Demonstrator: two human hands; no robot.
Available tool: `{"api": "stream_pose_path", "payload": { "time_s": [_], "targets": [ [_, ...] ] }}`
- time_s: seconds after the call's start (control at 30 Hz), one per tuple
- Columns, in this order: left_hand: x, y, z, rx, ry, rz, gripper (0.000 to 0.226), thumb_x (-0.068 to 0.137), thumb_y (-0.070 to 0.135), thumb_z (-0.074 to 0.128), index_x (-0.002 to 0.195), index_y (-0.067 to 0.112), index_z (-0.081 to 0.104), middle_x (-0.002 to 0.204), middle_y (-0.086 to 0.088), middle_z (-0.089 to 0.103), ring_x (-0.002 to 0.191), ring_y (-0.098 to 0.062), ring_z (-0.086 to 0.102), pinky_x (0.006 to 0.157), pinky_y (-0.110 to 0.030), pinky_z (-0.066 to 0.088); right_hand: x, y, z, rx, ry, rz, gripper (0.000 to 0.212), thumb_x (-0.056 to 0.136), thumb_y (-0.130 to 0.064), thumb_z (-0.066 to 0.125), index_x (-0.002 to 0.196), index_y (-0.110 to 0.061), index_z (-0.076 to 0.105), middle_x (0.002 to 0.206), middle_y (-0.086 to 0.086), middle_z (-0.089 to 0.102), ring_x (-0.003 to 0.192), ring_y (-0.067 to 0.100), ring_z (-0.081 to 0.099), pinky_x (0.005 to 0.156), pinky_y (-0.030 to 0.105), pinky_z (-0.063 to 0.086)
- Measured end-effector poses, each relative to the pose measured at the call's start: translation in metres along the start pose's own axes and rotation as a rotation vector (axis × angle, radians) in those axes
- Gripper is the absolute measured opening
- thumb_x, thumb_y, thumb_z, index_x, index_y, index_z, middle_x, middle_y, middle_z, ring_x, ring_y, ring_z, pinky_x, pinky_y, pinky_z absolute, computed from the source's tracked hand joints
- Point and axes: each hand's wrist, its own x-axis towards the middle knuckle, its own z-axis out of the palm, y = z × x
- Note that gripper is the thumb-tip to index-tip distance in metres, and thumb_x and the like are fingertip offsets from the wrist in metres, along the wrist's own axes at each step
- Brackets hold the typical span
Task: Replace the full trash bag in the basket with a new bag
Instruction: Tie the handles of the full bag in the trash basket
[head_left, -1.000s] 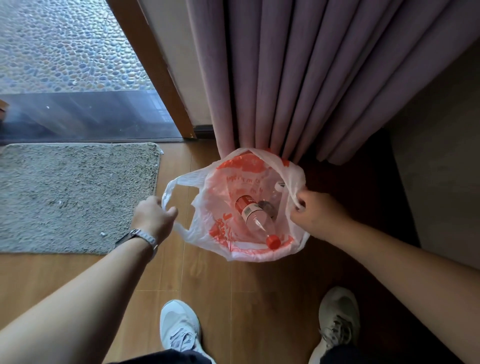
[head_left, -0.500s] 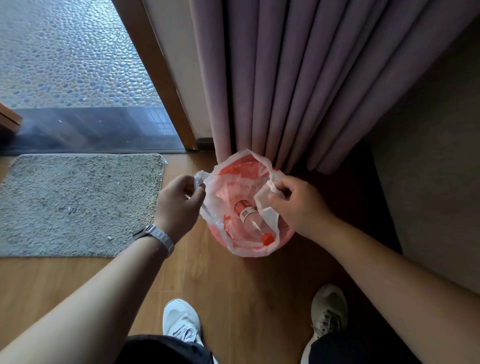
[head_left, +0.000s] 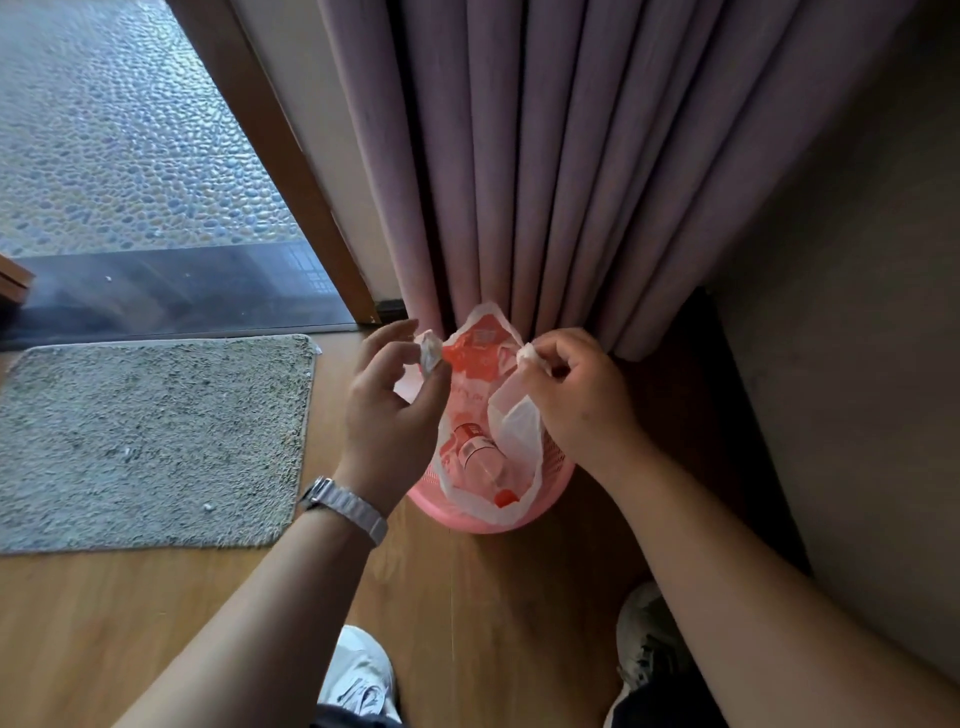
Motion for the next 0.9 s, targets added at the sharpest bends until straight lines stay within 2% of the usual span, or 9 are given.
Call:
{"api": "stream_pose_path", "payload": {
  "time_s": [0.07,0.13,0.2,0.27,0.37,0.43,0.53,0.7,0.9],
  "targets": [
    [0.001,0.002,0.000,-0.057,-0.069,-0.010,0.011,0.088,0.024,0.066,0.084,0.015,0.063,0.120,0.011,0.061,0.111,-0.003,0.058,0.091,-0.019,0.045,0.006,0.001,-0.005,0.033,-0.016,-0.033,0.006,0.094,-0.019,0.060,0.089,-0.015,0.062,0.109,-0.009,0.056,0.094,-0.007,0.055,0.073,0.001,0.041],
    [0.003,0.005,0.003,-0.068,-0.129,-0.017,0.011,0.087,0.027,0.062,0.088,0.016,0.062,0.115,0.005,0.065,0.102,-0.005,0.062,0.083,-0.018,0.048,0.008,0.001,-0.006,0.087,-0.061,-0.018,0.006,0.094,-0.020,0.058,0.092,-0.018,0.063,0.114,-0.010,0.059,0.100,0.000,0.058,0.079,0.010,0.049],
    [0.006,0.008,0.008,-0.073,-0.135,-0.010,0.011,0.088,0.028,0.060,0.087,0.016,0.061,0.093,-0.002,0.067,0.081,-0.016,0.062,0.070,-0.031,0.051,0.006,-0.002,-0.003,0.105,-0.122,0.007,0.010,0.094,-0.023,0.055,0.095,-0.017,0.063,0.105,-0.003,0.066,0.095,0.011,0.063,0.079,0.033,0.058],
    [0.010,0.012,0.011,-0.111,-0.124,0.010,0.017,0.088,0.027,0.060,0.079,0.013,0.058,0.075,-0.009,0.061,0.071,-0.028,0.058,0.066,-0.047,0.049,0.004,-0.010,-0.002,0.100,-0.157,-0.021,0.012,0.095,-0.023,0.053,0.091,-0.015,0.061,0.089,0.004,0.067,0.084,0.016,0.064,0.072,0.041,0.058],
    [0.015,0.023,0.012,-0.196,-0.146,0.027,0.014,0.085,0.029,0.062,0.079,0.016,0.059,0.070,-0.011,0.061,0.066,-0.035,0.058,0.060,-0.052,0.048,0.005,-0.022,-0.002,0.129,-0.139,-0.094,0.012,0.097,-0.021,0.052,0.091,-0.014,0.059,0.080,0.003,0.062,0.074,0.011,0.060,0.059,0.025,0.052],
    [0.015,0.032,0.010,-0.281,-0.181,0.017,0.008,0.086,0.032,0.062,0.084,0.025,0.061,0.068,-0.003,0.060,0.061,-0.034,0.057,0.055,-0.050,0.050,0.006,-0.030,-0.006,0.157,-0.108,-0.113,0.010,0.098,-0.023,0.051,0.097,-0.017,0.059,0.083,-0.004,0.061,0.076,0.005,0.058,0.061,0.016,0.046],
    [0.015,0.046,0.005,-0.406,-0.220,0.045,0.007,0.089,0.031,0.060,0.094,0.026,0.063,0.069,0.004,0.059,0.059,-0.021,0.057,0.055,-0.037,0.049,0.005,-0.040,-0.013,0.202,-0.088,-0.127,0.012,0.100,-0.026,0.050,0.106,-0.021,0.059,0.090,-0.008,0.063,0.084,0.006,0.063,0.067,0.018,0.052],
    [0.014,0.065,-0.002,-0.568,-0.241,0.067,0.019,0.096,0.014,0.045,0.107,0.014,0.061,0.072,-0.006,0.055,0.059,-0.017,0.049,0.055,-0.027,0.042,0.002,-0.056,-0.019,0.329,-0.133,-0.112,0.022,0.101,-0.024,0.046,0.119,-0.023,0.057,0.091,-0.010,0.062,0.079,0.000,0.061,0.066,0.016,0.049],
    [0.009,0.072,-0.003,-0.673,-0.379,0.030,0.014,0.096,0.007,0.040,0.104,0.011,0.051,0.069,0.000,0.058,0.054,-0.007,0.050,0.054,-0.018,0.041,-0.004,-0.063,-0.013,0.316,-0.266,-0.123,0.034,0.095,-0.036,0.045,0.123,-0.022,0.059,0.101,-0.005,0.068,0.094,0.011,0.066,0.077,0.035,0.058]
  ]
}}
